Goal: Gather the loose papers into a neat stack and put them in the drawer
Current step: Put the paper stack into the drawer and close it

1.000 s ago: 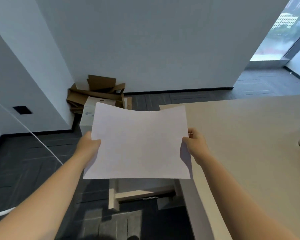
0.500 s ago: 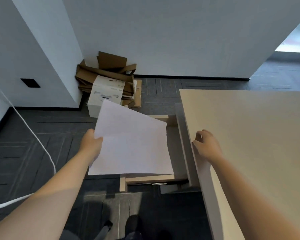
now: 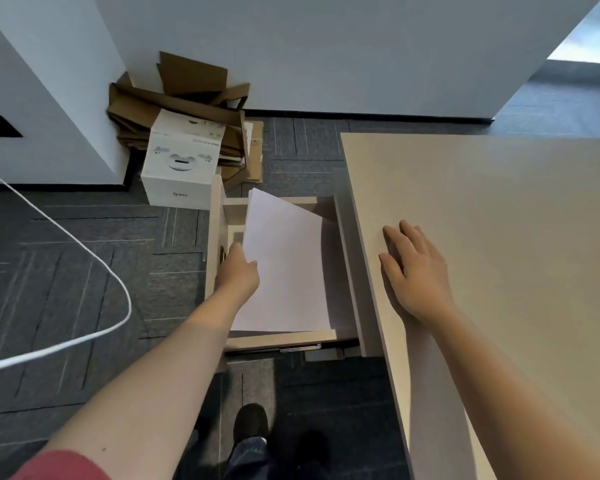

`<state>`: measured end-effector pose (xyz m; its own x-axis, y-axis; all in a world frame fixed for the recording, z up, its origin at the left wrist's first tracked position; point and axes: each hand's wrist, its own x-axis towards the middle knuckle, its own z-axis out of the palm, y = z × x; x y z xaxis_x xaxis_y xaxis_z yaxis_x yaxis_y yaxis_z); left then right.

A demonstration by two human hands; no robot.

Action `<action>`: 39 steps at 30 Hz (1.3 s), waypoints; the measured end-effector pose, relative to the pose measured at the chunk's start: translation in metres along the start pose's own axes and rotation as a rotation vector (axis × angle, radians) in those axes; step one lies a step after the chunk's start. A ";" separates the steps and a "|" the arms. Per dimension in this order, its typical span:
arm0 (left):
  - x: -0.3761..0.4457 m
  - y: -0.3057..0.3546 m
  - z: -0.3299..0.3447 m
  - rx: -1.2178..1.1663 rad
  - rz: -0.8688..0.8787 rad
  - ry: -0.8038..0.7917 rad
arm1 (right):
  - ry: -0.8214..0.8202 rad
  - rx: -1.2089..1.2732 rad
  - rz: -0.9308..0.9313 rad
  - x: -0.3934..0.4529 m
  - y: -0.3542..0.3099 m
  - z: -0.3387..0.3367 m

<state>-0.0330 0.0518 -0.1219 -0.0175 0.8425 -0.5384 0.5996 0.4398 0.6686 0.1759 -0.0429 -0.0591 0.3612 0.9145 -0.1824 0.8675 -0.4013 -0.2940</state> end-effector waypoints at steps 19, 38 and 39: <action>-0.003 -0.015 0.032 0.092 0.007 -0.381 | 0.056 -0.027 0.002 -0.002 -0.002 0.009; 0.002 -0.033 -0.003 -0.086 -0.036 0.155 | 0.042 -0.056 -0.044 -0.007 0.004 0.004; 0.001 -0.031 0.001 -0.137 -0.033 0.124 | 0.031 -0.066 -0.054 -0.006 0.006 0.003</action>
<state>-0.0510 0.0390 -0.1433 -0.1385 0.8552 -0.4995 0.4827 0.4987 0.7199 0.1775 -0.0511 -0.0620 0.3227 0.9363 -0.1386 0.9064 -0.3479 -0.2396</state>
